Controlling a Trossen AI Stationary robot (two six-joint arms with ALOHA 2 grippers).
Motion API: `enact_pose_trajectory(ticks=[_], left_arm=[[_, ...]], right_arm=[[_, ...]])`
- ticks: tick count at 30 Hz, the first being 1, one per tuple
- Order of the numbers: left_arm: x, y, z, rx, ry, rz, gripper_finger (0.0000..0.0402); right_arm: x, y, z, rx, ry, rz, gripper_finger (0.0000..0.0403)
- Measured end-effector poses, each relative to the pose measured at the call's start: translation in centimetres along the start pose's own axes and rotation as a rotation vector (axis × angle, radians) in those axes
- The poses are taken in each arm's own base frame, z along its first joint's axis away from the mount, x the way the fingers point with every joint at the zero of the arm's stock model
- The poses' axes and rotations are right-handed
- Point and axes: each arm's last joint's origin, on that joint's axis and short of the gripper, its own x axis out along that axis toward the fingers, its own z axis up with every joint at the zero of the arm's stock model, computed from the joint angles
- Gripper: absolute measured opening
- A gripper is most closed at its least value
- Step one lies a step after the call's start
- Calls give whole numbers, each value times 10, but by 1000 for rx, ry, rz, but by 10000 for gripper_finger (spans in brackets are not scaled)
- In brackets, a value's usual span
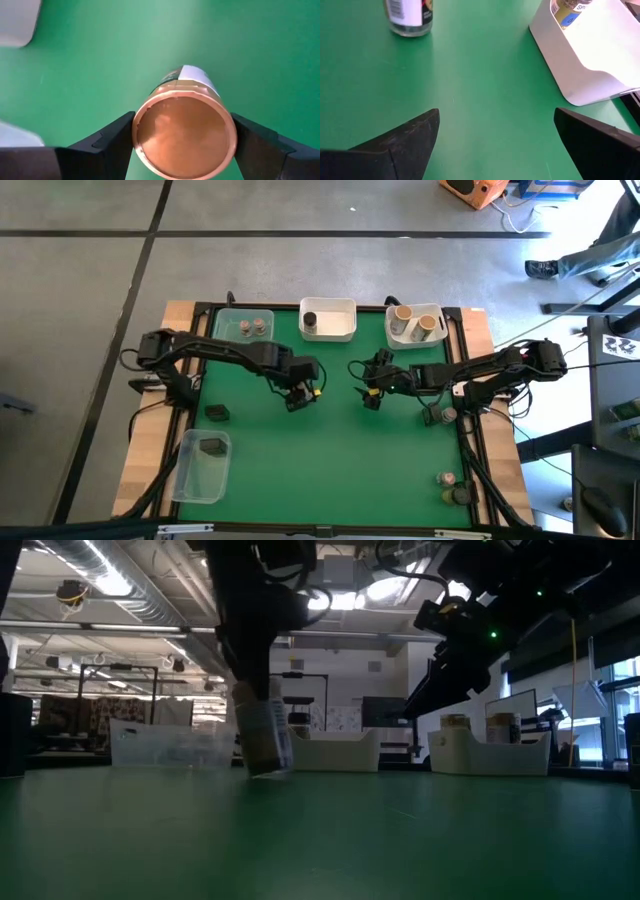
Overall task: Sort spices by type
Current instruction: Put the big brown seasoning bottle into the right white bin
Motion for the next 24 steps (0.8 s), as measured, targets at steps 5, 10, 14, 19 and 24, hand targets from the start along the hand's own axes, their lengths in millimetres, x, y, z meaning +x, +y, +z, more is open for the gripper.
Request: enact_pose_trajectory(ticks=[5,10,14,19,24], left_arm=[[2,-2,5,13,-12,-7,274],[-1,-3,9,-9,-31,-17,302],[-1,-3,10,-32,-45,0,330],[-11,0,8,-12,-35,7,340],[-39,4,-1,-1,-57,9,337]], right_arm=[[1,0,-3,-3,8,0,390],[1,0,-3,-2,6,10,390],[1,0,-2,-7,-2,8,390],[1,0,0,-21,-22,1,390],[0,1,4,-3,-64,26,390]])
